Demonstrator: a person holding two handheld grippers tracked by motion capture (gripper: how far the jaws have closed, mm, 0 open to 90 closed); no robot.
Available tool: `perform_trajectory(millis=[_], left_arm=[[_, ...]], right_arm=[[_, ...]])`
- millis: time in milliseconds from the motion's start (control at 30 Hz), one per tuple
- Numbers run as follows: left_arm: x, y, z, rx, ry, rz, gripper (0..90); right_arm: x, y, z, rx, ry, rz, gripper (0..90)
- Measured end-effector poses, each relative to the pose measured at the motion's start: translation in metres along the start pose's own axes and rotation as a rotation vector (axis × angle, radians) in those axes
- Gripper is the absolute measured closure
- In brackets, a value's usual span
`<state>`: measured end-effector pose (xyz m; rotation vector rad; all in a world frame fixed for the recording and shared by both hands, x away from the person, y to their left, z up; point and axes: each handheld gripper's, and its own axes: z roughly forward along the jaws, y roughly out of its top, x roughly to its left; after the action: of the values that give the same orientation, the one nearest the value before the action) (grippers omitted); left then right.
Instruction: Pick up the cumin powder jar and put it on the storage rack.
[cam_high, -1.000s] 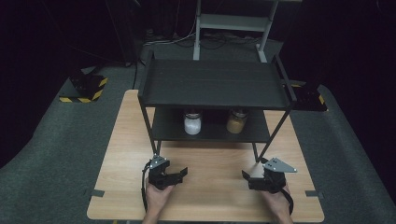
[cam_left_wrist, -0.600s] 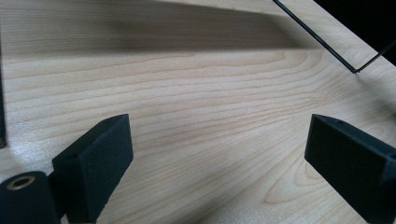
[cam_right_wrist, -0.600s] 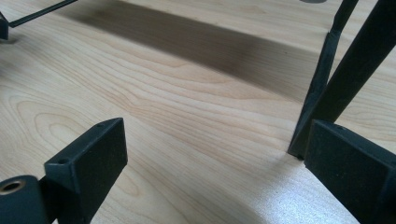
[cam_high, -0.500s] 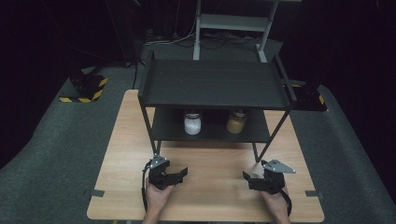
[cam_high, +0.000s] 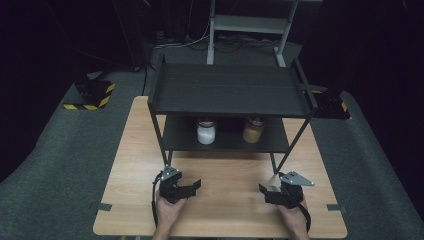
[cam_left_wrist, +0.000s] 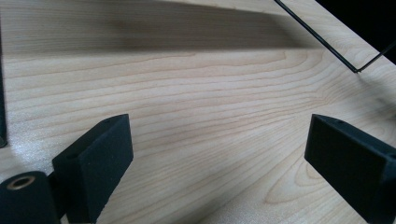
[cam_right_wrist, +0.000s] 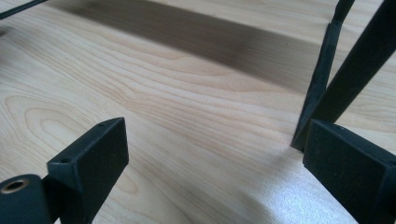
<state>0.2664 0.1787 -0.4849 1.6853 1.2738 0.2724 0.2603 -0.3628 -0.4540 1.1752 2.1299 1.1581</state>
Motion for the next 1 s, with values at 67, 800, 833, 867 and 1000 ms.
perform_trajectory(millis=[67,800,833,867,1000], left_arm=[[0.0002,0.0007,0.0004,0.004,-0.001,0.000,8.2],[-0.0017,0.0026,0.0016,0.015,0.009,-0.002,8.3],[-0.0018,0.0027,0.0017,0.015,0.009,-0.002,8.3],[-0.0019,0.0028,0.0017,0.015,0.010,-0.002,8.3],[-0.0023,0.0031,0.0020,0.017,0.012,-0.003,8.3]], right_arm=[[-0.0001,-0.0003,0.0001,0.003,0.000,0.001,6.9],[0.0001,-0.0075,0.0075,0.035,0.010,0.008,7.2],[0.0004,-0.0081,0.0076,0.035,0.010,0.007,7.3],[0.0003,-0.0087,0.0078,0.034,0.010,0.006,7.4],[-0.0006,-0.0088,0.0078,0.035,0.012,0.011,7.6]])
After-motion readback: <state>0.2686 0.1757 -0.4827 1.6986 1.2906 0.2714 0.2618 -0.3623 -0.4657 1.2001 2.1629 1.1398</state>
